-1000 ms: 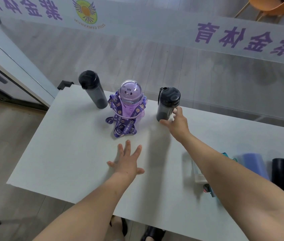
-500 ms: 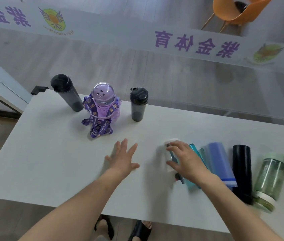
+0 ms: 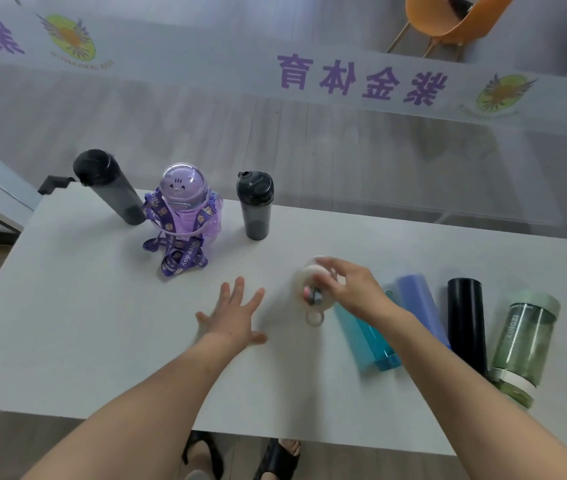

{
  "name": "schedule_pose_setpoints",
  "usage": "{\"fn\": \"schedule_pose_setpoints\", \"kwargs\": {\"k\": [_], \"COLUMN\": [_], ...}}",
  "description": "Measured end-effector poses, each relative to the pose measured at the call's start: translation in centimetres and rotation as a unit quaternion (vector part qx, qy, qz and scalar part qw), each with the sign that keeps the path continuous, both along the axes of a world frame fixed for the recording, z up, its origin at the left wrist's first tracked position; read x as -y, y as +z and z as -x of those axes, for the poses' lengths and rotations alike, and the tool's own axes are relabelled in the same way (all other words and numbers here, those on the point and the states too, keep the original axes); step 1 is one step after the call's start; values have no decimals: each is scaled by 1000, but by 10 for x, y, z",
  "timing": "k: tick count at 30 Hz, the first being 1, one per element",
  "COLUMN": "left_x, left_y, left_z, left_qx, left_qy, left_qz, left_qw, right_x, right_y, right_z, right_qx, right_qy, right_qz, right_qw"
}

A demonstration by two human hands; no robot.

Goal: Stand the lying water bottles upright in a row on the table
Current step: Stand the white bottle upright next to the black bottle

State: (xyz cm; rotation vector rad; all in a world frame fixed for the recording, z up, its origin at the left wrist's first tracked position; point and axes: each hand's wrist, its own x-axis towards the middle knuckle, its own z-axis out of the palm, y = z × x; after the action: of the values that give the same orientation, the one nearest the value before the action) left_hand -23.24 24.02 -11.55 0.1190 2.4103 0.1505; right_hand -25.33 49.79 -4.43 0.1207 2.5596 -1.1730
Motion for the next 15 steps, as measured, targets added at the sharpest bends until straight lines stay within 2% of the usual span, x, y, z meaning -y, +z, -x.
{"fn": "schedule_pose_setpoints", "kwargs": {"k": [4, 7, 10, 12, 15], "left_x": [0, 1, 0, 0, 0], "left_y": [-3, -4, -4, -4, -5], "left_z": [0, 1, 1, 1, 1], "left_qx": [-1, -2, 1, 2, 3], "left_qy": [2, 0, 3, 3, 3], "left_qz": [3, 9, 7, 7, 6], "left_qw": [1000, 1000, 1000, 1000, 1000], "right_x": [8, 9, 9, 8, -4], "right_y": [1, 7, 9, 9, 5], "right_z": [25, 31, 32, 29, 24], "right_qx": [72, 121, 148, 151, 81], "right_qy": [-159, -230, -249, -234, -184], "right_qz": [123, 177, 194, 184, 183], "right_qw": [977, 949, 937, 943, 962]}}
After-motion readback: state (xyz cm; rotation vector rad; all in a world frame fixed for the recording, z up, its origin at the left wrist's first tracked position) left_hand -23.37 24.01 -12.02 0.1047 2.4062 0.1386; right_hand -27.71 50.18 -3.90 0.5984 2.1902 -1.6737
